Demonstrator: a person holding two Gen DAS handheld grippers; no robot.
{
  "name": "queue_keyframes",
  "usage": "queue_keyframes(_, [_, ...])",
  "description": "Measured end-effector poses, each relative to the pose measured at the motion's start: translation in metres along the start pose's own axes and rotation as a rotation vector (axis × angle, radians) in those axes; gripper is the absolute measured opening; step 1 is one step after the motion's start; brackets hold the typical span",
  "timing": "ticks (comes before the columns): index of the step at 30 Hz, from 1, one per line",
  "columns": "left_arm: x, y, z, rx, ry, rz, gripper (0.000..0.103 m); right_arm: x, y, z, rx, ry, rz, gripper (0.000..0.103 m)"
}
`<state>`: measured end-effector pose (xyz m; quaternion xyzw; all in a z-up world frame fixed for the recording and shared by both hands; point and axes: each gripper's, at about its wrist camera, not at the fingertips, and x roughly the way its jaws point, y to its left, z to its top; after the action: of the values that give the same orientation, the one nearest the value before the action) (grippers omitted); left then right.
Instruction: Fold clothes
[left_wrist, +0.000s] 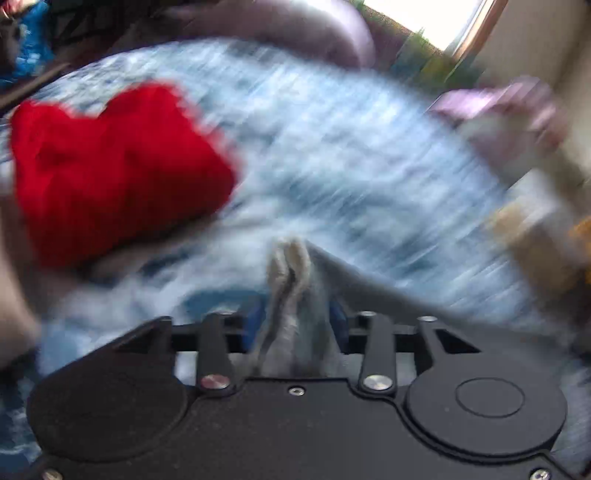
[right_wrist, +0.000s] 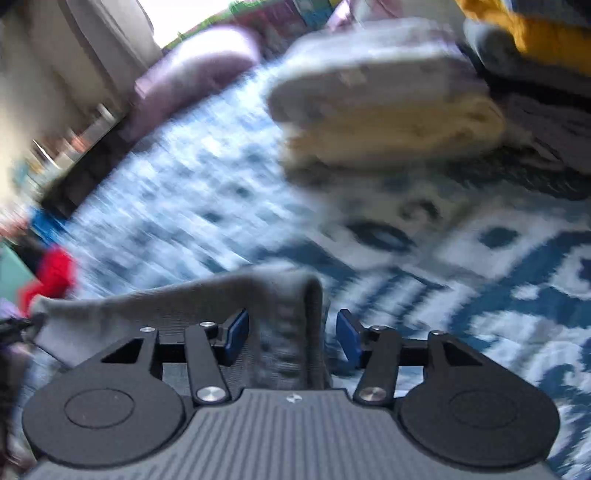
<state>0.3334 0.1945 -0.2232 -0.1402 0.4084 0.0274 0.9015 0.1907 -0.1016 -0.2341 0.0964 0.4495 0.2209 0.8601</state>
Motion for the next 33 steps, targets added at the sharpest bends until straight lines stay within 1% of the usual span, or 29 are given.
queue_keyframes(2, [-0.01, 0.0, -0.005, 0.038, -0.026, -0.051, 0.039, -0.003, -0.003, -0.004, -0.049, -0.011, -0.008, 0.054])
queue_keyframes(3, [-0.013, -0.002, -0.004, 0.069, -0.034, -0.054, 0.039, -0.006, -0.003, -0.004, -0.077, -0.021, 0.005, 0.056])
queue_keyframes(6, [-0.016, -0.011, 0.006, 0.165, -0.035, -0.058, 0.039, -0.009, 0.002, 0.0, -0.188, -0.028, 0.024, 0.056])
queue_keyframes(10, [-0.011, -0.02, 0.025, 0.246, -0.027, -0.046, 0.039, 0.001, 0.01, 0.011, -0.306, 0.005, 0.024, 0.056])
queue_keyframes(13, [-0.002, -0.028, 0.033, 0.294, -0.007, -0.042, 0.039, 0.009, 0.016, 0.019, -0.378, 0.029, 0.03, 0.056])
queue_keyframes(21, [0.034, -0.032, 0.041, 0.417, 0.094, -0.027, 0.039, 0.025, 0.021, 0.021, -0.467, 0.093, 0.044, 0.055])
queue_keyframes(22, [0.038, -0.032, 0.041, 0.425, 0.099, -0.031, 0.036, 0.026, 0.021, 0.02, -0.476, 0.092, 0.048, 0.052])
queue_keyframes(23, [0.041, -0.032, 0.04, 0.431, 0.104, -0.035, 0.03, 0.026, 0.022, 0.019, -0.485, 0.085, 0.048, 0.05])
queue_keyframes(24, [0.042, -0.033, 0.04, 0.44, 0.098, -0.032, 0.027, 0.027, 0.022, 0.018, -0.491, 0.077, 0.047, 0.045])
queue_keyframes(25, [0.042, -0.035, 0.04, 0.456, 0.089, -0.026, 0.015, 0.027, 0.022, 0.017, -0.498, 0.068, 0.047, 0.041])
queue_keyframes(26, [0.04, -0.037, 0.04, 0.472, 0.081, -0.021, 0.006, 0.027, 0.022, 0.016, -0.504, 0.058, 0.05, 0.038])
queue_keyframes(27, [0.039, -0.04, 0.04, 0.489, 0.072, -0.015, 0.006, 0.026, 0.023, 0.015, -0.513, 0.046, 0.049, 0.034])
queue_keyframes(30, [0.032, -0.047, 0.037, 0.537, 0.058, -0.017, 0.004, 0.021, 0.028, 0.014, -0.549, 0.011, 0.036, 0.03])
queue_keyframes(31, [0.028, -0.048, 0.037, 0.538, 0.049, -0.015, 0.003, 0.018, 0.03, 0.013, -0.559, 0.003, 0.036, 0.028])
queue_keyframes(33, [0.021, -0.05, 0.037, 0.534, 0.027, -0.01, 0.003, 0.014, 0.032, 0.012, -0.573, -0.006, 0.034, 0.027])
